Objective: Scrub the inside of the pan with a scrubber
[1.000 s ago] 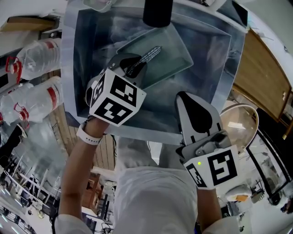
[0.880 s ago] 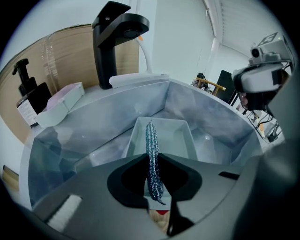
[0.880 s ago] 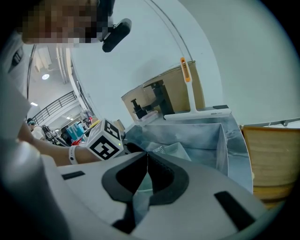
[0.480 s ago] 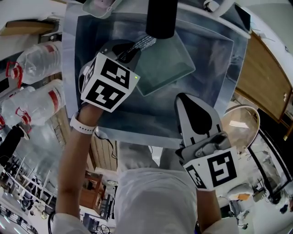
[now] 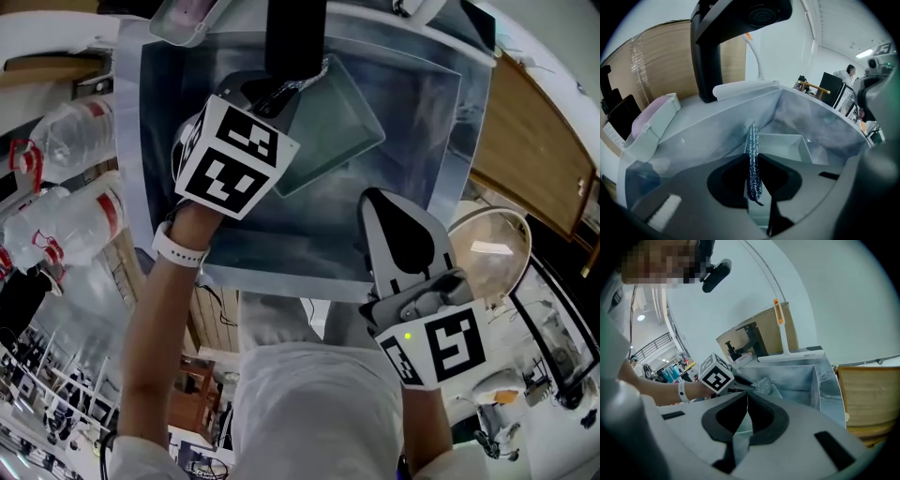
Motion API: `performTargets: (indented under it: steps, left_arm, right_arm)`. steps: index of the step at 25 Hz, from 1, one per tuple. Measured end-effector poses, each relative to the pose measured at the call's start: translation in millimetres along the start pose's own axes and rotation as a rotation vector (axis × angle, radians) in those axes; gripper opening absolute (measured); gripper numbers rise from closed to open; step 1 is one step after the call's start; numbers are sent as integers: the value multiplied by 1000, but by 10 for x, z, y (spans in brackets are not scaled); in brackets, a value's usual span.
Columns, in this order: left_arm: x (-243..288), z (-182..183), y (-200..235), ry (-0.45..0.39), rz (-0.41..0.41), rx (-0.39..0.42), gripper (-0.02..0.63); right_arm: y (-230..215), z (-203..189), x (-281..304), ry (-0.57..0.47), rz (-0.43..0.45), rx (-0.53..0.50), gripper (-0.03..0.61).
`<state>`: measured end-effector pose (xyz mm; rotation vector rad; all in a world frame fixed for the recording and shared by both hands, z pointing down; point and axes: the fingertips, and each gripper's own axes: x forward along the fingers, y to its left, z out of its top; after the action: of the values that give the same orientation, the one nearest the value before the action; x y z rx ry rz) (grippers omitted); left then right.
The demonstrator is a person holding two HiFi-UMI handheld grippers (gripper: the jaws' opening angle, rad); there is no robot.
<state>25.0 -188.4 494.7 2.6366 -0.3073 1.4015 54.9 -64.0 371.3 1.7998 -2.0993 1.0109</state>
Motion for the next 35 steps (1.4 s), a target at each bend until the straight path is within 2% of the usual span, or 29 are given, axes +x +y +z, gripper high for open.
performTargets:
  steps: [3,6,13,20,27,35]
  left_arm:
    - [-123,-41,-96,-8,-3,-22,64]
    - [-374,-3,-223,-56,-1,-77,64]
    - [-1123,176,-625,-136,39,-189,64]
    - [-1971,281,-926,-234,83,-367,64]
    - [-2732,363,-1275,-299,159,-390,64]
    - [-3249,381,-1611,-363,221,-399,64]
  right_arm:
    - [-8,37,-89,-16,-6,-2,6]
    - [26,130,-211,-37,-7,-11,6]
    - [136,538,-641,-92,-2,-84,6]
    - [308,910,-1158,-119,11,-167,6]
    - [532,1044,-1599,-132,58,-202,6]
    - [747,972,-1845,-114,112,-320,8]
